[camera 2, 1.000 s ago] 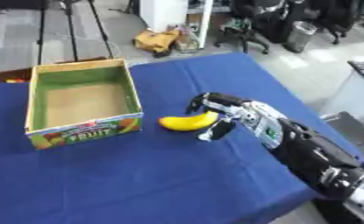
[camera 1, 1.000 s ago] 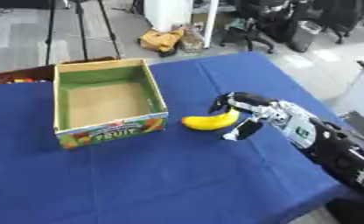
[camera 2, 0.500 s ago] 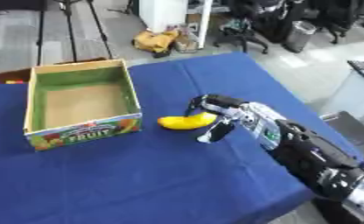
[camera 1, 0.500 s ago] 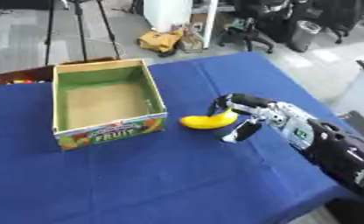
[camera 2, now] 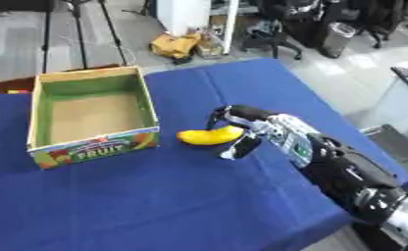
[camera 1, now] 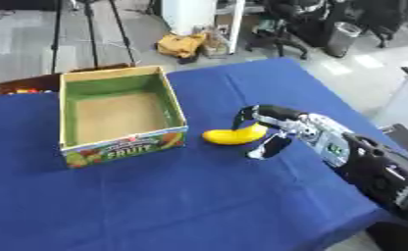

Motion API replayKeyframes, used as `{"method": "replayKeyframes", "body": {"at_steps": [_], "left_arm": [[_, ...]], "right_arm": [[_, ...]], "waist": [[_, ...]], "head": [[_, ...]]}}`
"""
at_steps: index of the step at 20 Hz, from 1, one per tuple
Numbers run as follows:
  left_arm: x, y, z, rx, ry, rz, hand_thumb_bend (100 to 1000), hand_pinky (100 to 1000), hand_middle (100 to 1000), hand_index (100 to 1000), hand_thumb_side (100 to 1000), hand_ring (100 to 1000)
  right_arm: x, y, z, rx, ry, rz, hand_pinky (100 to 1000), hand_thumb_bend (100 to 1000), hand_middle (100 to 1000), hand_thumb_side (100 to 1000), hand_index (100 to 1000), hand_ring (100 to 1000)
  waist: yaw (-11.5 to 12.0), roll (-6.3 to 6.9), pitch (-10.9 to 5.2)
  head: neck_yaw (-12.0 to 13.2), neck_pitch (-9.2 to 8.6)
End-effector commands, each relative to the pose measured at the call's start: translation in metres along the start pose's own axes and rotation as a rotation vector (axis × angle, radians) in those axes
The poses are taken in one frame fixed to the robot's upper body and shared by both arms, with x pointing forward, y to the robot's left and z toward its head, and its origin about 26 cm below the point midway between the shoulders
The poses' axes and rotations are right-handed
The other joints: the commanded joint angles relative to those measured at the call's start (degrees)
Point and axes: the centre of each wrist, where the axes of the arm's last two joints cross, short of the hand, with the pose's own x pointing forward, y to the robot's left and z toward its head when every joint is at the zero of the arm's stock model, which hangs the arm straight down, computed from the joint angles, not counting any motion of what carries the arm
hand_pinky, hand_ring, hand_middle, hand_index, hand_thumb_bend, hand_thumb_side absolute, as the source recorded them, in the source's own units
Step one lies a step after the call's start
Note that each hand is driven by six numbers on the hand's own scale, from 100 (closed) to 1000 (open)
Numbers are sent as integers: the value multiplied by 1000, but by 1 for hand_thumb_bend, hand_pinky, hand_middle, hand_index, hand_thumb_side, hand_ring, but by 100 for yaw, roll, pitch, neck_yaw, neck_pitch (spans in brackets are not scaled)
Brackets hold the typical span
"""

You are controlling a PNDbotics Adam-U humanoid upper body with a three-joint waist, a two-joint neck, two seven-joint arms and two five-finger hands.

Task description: Pick up objects on the table and place them in the box.

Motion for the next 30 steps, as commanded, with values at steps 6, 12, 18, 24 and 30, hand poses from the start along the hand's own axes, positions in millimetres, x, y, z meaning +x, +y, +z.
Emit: {"method": "replayKeyframes", "body": {"at_steps": [6, 12, 18, 24, 30], "left_arm": [[8, 1, -4, -9, -28, 2, 858, 472, 511, 457, 528, 604], [8, 0, -4, -9, -25, 6, 858, 471, 511, 457, 528, 604], [8, 0, -4, -10, -24, 8, 857, 471, 511, 457, 528, 605], [9, 0, -4, -10, -26, 7, 855, 472, 511, 457, 530, 605], [9, 1, -5, -9, -29, 5, 855, 473, 512, 458, 529, 605]], "right_arm": [[-7, -14, 5, -2, 30, 39, 846, 387, 783, 224, 757, 880], [-7, -13, 5, -2, 33, 42, 843, 387, 784, 230, 786, 879], [-7, -13, 5, 0, 34, 43, 841, 365, 781, 233, 752, 877], [-8, -13, 6, -3, 33, 43, 840, 360, 779, 242, 730, 876], [-8, -14, 6, -9, 30, 46, 841, 336, 778, 248, 717, 876]], "waist": [[-17, 52, -38], [-33, 102, -16], [-39, 124, -6], [-73, 109, -16], [-84, 75, -27]], "head": [[-29, -79], [-43, -94], [-43, -101], [-34, -106], [-17, -114]]}}
